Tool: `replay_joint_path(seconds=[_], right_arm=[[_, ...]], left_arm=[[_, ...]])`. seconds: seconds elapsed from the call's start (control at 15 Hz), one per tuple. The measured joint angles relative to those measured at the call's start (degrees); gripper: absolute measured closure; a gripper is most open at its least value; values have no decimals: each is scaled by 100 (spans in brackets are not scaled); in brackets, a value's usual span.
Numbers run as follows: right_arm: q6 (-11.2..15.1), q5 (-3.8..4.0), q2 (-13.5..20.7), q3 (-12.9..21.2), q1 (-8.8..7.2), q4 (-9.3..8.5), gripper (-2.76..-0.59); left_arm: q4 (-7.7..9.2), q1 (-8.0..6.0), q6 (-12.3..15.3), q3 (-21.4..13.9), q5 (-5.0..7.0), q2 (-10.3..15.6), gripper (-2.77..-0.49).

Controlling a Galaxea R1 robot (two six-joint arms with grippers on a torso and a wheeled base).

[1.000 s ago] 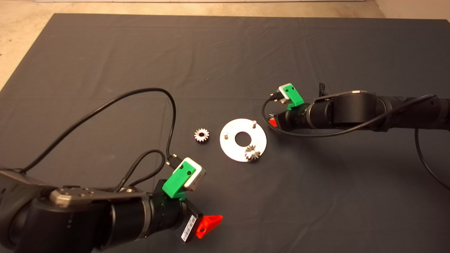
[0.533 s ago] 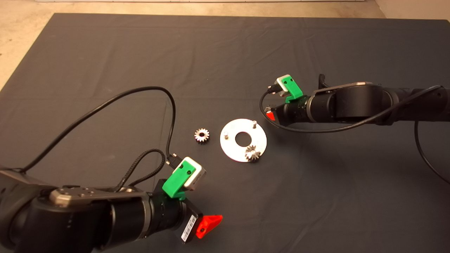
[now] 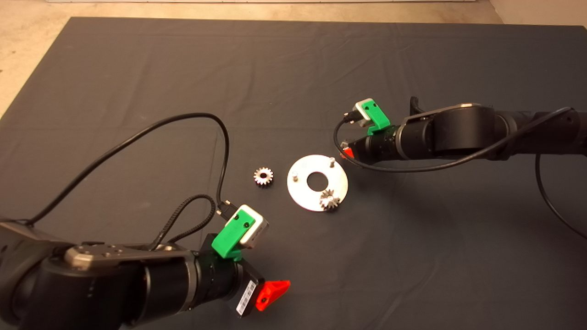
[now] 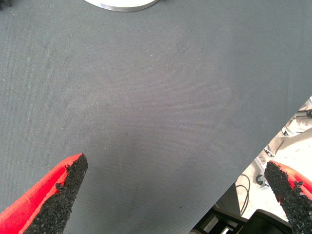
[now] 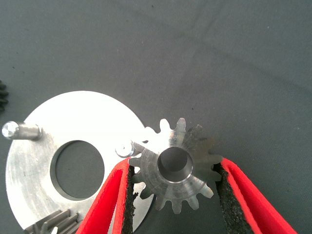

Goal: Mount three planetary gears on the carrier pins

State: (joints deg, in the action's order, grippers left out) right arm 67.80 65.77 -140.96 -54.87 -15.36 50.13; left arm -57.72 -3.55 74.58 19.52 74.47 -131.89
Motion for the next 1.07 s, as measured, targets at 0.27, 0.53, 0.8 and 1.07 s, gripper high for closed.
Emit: replay_joint_path(seconds=[0.27, 0.53, 0.8, 1.07], right_arm=[[0, 2, -93, 0, -5, -37, -100], [2, -4, -196, 2, -5, -195, -100], [6, 5, -207, 5, -5, -197, -100], [16, 18, -243, 7, -5, -200, -100]], left_arm=[[-1, 0, 2, 0, -2, 0, -264], [1, -15, 4, 0, 0, 0, -264], [1, -17, 15, 0, 0, 0, -264], [-1, -17, 15, 0, 0, 0, -264]])
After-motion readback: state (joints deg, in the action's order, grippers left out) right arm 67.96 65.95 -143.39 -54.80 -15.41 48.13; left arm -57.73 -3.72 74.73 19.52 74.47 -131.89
